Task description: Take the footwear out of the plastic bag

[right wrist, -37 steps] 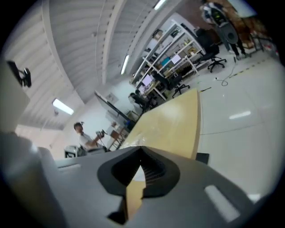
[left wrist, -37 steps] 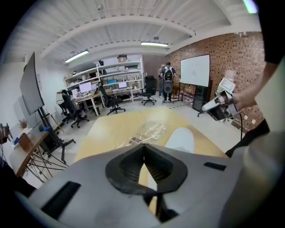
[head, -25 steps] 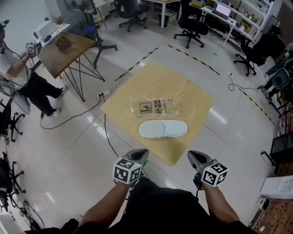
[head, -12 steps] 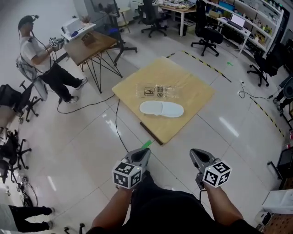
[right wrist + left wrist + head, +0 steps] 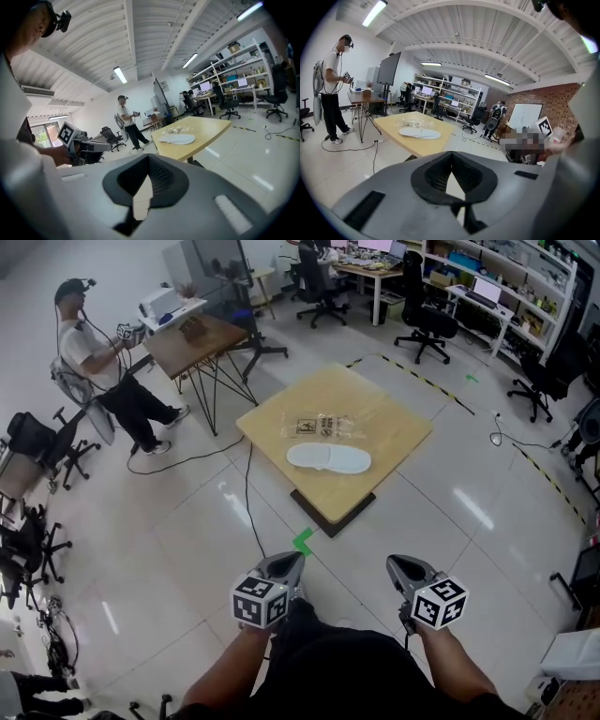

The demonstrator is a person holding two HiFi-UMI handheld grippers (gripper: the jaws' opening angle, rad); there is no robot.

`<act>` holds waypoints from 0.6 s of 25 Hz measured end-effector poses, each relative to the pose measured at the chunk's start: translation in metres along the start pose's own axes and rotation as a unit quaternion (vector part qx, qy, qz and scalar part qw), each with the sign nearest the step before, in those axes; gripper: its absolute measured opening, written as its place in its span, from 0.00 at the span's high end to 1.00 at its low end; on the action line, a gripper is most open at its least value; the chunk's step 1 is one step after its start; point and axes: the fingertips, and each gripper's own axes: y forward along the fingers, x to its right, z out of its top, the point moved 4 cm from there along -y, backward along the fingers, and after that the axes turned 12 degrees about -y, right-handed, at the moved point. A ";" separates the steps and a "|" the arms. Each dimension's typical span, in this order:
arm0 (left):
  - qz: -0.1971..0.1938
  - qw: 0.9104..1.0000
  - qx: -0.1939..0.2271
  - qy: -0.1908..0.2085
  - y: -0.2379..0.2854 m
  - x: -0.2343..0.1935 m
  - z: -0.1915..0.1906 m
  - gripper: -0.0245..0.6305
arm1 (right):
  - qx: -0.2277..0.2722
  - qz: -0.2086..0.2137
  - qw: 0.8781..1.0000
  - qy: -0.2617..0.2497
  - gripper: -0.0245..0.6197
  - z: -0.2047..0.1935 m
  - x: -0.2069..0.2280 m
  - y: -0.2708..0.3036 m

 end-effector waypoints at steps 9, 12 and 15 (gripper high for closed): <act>0.002 1.000 -0.001 0.022 -0.005 0.003 -0.005 0.95 | 0.001 -0.002 1.000 0.004 0.96 -0.004 -0.004 -0.002; 0.004 1.000 -0.001 0.028 -0.005 0.004 -0.001 0.95 | 0.006 -0.005 1.000 0.006 0.96 -0.001 -0.002 -0.003; 0.002 0.999 0.000 0.035 -0.007 0.008 0.003 0.95 | 0.007 -0.006 1.000 0.009 0.96 0.001 -0.002 -0.006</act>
